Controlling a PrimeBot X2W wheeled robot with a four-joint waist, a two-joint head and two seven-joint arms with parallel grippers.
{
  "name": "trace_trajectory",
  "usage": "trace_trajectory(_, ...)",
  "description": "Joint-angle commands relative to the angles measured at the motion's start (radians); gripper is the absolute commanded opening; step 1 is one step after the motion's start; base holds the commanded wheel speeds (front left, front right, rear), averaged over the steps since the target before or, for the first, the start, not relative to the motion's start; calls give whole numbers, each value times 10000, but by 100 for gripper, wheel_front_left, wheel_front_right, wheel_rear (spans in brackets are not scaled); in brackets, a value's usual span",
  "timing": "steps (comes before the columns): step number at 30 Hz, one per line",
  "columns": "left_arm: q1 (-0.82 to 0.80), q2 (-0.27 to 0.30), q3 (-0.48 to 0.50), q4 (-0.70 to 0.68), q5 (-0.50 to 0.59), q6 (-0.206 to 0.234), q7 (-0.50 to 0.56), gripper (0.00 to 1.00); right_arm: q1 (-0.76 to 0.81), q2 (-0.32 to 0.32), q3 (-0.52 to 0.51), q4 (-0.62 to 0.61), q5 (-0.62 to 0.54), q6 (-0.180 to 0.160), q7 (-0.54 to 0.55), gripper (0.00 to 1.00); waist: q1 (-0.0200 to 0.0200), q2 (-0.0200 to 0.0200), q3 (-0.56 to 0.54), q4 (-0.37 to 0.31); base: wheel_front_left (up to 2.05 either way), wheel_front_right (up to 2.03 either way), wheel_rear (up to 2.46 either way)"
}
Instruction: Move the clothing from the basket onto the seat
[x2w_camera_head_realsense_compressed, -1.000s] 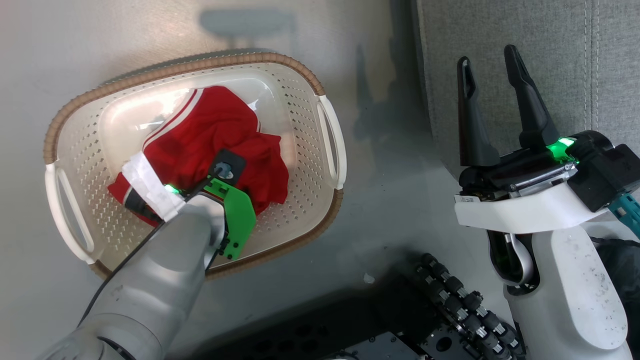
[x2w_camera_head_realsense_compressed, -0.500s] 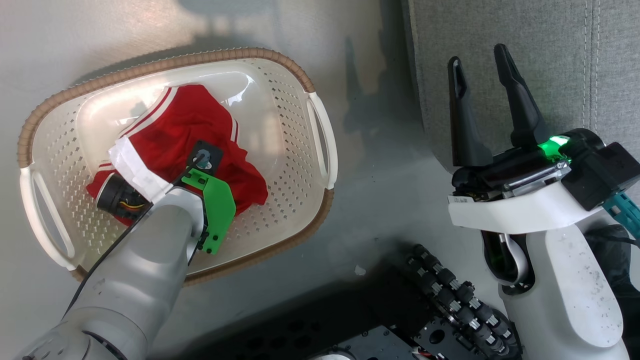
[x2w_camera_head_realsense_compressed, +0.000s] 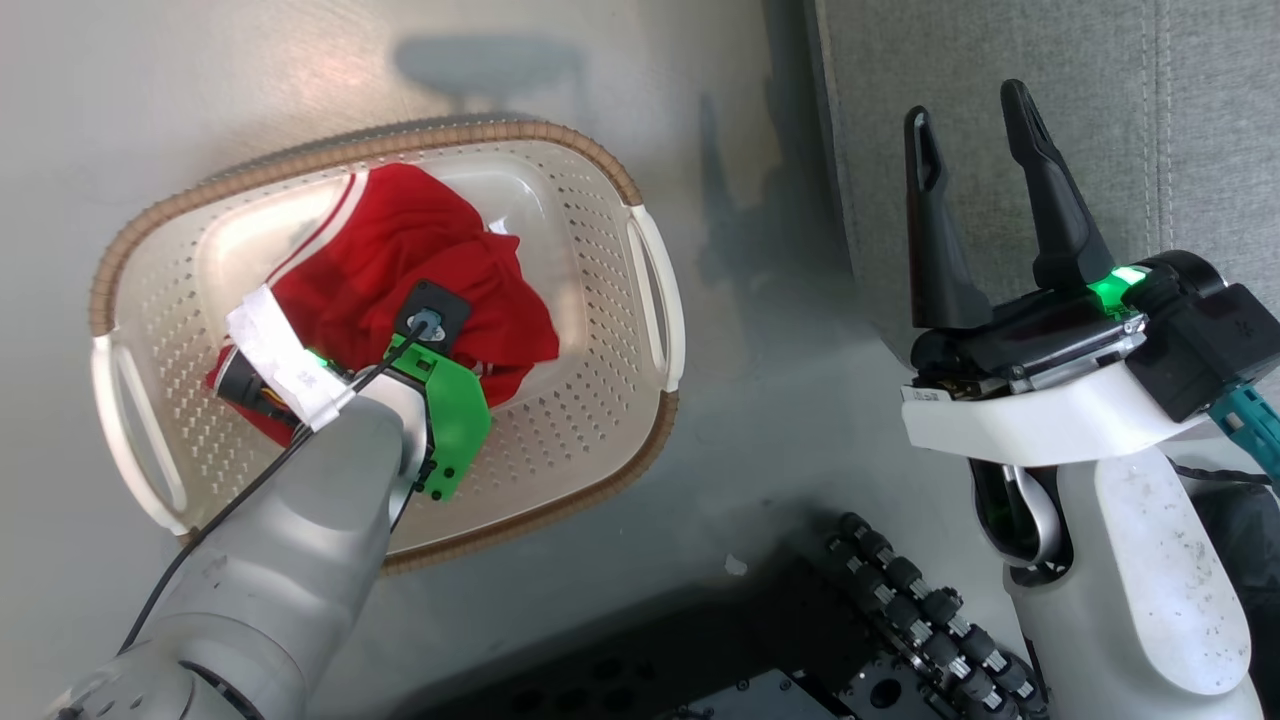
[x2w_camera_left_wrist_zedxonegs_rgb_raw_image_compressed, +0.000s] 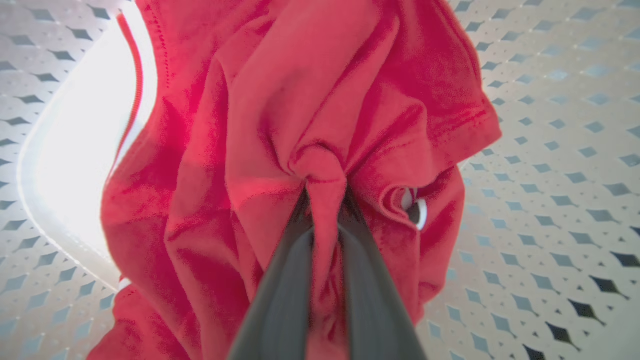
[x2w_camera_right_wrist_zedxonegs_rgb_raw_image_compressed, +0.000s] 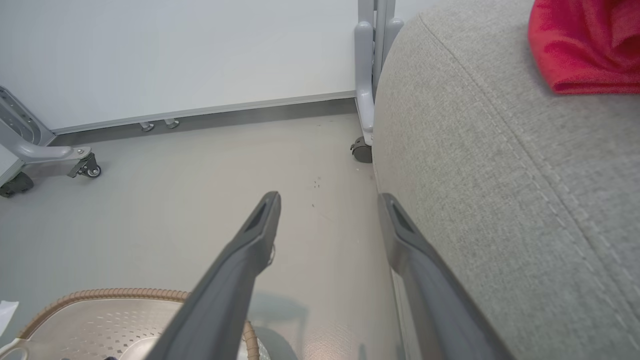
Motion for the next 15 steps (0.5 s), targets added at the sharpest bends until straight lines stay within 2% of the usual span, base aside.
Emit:
trace_trajectory(1,4,-46,23,-27,-78,-25,-256,0,60,-8,-34,23,-105,-12,-45,100,-1,0,-500,246,0,0,0)
trace_trajectory(10,421,-300,68,-424,-223,-123,-1691,0,425,-14,-174,205,-467,-14,109,100,-1,0,-2005,811,0,0,0)
trace_trajectory(15,745,-400,261,-895,-457,18,-2346,0,753,-19,-427,225,-623,-14,393,100,-1,0,-2929,1140,0,0,0)
